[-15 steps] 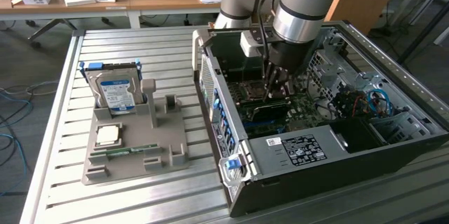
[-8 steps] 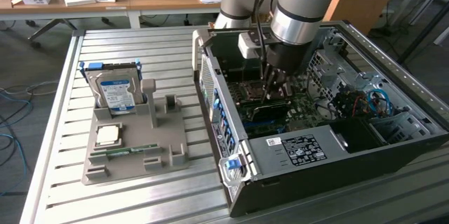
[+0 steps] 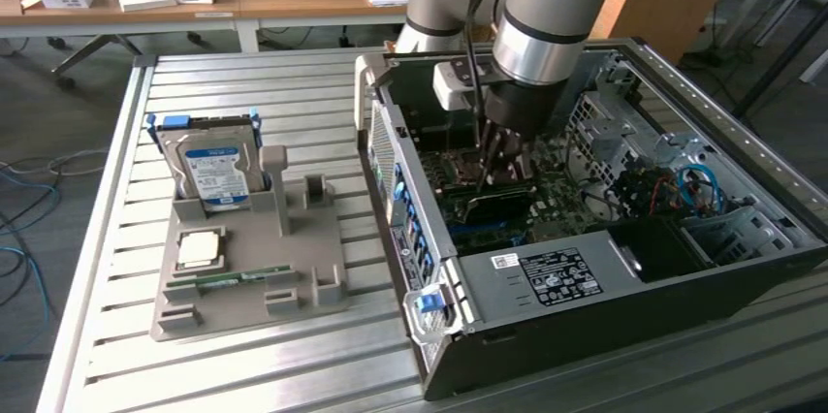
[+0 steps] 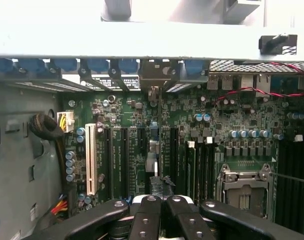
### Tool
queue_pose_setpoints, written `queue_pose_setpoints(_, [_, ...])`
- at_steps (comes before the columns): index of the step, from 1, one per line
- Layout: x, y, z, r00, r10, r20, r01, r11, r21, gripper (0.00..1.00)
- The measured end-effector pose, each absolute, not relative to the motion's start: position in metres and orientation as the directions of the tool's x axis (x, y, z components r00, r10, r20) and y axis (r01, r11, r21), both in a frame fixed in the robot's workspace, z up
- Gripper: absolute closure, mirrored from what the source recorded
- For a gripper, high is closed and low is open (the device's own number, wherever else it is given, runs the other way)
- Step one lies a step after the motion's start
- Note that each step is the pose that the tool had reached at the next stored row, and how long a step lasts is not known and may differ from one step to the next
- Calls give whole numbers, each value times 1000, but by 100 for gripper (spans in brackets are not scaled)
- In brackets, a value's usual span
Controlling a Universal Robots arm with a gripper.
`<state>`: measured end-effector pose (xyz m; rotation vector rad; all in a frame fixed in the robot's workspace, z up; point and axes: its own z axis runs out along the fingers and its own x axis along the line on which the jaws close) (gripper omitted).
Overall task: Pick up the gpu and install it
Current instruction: 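Press down on the gpu until it lock into place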
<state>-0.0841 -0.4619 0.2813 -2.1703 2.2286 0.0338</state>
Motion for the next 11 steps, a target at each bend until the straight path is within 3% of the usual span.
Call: queue_pose_setpoints(11, [-87,-458,278,-27,-999,-37,-1000,27,-6,89])
